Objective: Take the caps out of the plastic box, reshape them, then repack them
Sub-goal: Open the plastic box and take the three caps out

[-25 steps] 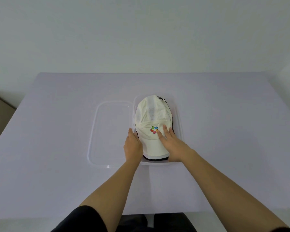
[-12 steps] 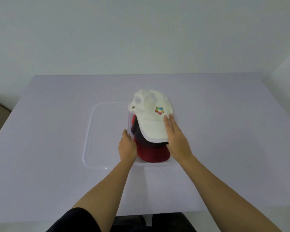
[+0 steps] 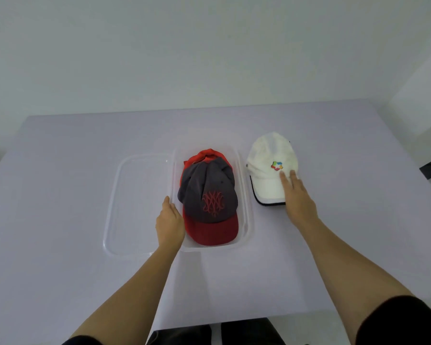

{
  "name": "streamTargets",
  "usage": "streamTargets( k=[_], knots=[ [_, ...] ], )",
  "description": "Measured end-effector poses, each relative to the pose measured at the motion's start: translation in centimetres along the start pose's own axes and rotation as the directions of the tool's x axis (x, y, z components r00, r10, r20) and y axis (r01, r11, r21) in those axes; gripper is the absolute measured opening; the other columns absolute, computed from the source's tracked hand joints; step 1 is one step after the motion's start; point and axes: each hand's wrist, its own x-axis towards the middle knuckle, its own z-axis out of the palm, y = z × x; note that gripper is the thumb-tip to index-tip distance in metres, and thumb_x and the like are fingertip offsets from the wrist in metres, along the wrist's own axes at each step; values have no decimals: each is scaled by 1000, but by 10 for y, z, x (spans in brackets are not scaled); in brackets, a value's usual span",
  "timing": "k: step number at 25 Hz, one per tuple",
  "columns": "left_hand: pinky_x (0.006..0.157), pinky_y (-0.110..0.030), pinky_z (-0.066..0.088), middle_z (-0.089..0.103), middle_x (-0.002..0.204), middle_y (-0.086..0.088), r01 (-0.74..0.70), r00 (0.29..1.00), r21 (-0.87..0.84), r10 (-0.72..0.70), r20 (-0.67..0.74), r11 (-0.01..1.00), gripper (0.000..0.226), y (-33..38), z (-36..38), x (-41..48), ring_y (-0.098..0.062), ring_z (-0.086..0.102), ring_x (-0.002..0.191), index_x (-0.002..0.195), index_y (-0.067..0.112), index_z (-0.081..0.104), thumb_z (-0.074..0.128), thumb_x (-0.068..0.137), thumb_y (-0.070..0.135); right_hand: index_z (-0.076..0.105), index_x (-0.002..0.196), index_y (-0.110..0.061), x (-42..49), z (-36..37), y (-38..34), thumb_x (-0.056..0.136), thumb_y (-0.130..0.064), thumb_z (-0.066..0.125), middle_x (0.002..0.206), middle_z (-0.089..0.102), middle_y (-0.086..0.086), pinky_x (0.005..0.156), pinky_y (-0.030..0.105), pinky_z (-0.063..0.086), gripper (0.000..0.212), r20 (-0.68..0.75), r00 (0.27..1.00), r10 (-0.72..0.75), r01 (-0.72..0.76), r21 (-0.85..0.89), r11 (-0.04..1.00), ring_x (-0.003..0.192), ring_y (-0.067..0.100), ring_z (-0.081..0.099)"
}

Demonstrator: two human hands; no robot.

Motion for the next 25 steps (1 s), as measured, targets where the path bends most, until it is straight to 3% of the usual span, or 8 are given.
streamTargets(
  k=[3, 12, 16, 18, 20, 22, 23, 25],
  knots=[
    [107, -47, 38, 50, 140, -16, -4, 1000, -4, 4, -4, 1000, 46, -3, 2, 1, -37, 49, 125, 147, 12, 28, 23, 103, 26, -2, 148, -32, 13, 14, 5, 84, 15, 41, 159, -3, 4, 90, 40, 46, 91, 121, 993, -14, 20, -42, 999, 142, 30, 16],
    [106, -47, 41, 54, 136, -13, 13, 1000, 3, -13, -27, 1000, 47, -11, 9, 11, -33, 55, 121, 147, 15, 28, 23, 102, 31, -1, 149, -29, 102, 19, -5, 85, 11, 44, 158, -5, 8, 93, 44, 43, 87, 147, 986, -77, 90, -82, 993, 140, 35, 15],
    [107, -46, 40, 52, 139, -12, 20, 999, -8, -20, -26, 1000, 47, -13, 8, 13, -31, 53, 123, 147, 15, 28, 23, 102, 32, -7, 148, -20, 113, 13, -10, 82, 4, 56, 157, -14, 13, 105, 45, 35, 95, 233, 968, -89, 115, -102, 988, 144, 35, 2],
    [107, -46, 40, 52, 139, -11, 11, 1000, -11, -12, -29, 1000, 47, -11, 8, 13, -31, 53, 123, 146, 14, 29, 23, 102, 31, -6, 148, -12, 108, 4, -25, 80, 5, 56, 156, -16, 17, 113, 45, 26, 94, 187, 974, -129, 139, -38, 990, 145, 35, -4],
    [107, -46, 40, 53, 138, -11, 14, 999, -26, -15, -35, 1000, 47, -11, 7, 12, -30, 54, 123, 146, 14, 30, 24, 102, 31, 4, 149, -9, 87, -6, -57, 80, 7, 53, 157, -6, 16, 115, 41, 23, 87, 76, 973, -218, 205, 149, 967, 145, 31, 0],
    [107, -45, 40, 52, 139, -11, 18, 999, -33, -19, -33, 999, 47, -12, 7, 11, -30, 53, 123, 146, 14, 30, 24, 102, 31, 23, 146, -10, 50, -8, -89, 78, 3, 51, 157, 11, 13, 116, 40, 22, 75, 13, 913, -409, 385, 308, 870, 145, 27, 11],
    [107, -45, 40, 52, 139, -11, 18, 999, -35, -19, -34, 999, 47, -12, 7, 11, -30, 53, 124, 146, 14, 30, 24, 102, 31, 27, 145, -12, 28, -5, -102, 77, -3, 53, 157, 14, 12, 117, 42, 21, 73, 36, 843, -536, 496, 332, 802, 145, 27, 12],
    [108, -45, 39, 51, 140, -11, 20, 999, -34, -22, -39, 999, 47, -10, 7, 10, -31, 52, 125, 146, 13, 31, 24, 102, 31, 17, 148, -20, -4, 6, -119, 74, -19, 63, 158, -4, 11, 119, 44, 11, 88, 216, 715, -665, 613, 262, 745, 146, 26, -3]
  ],
)
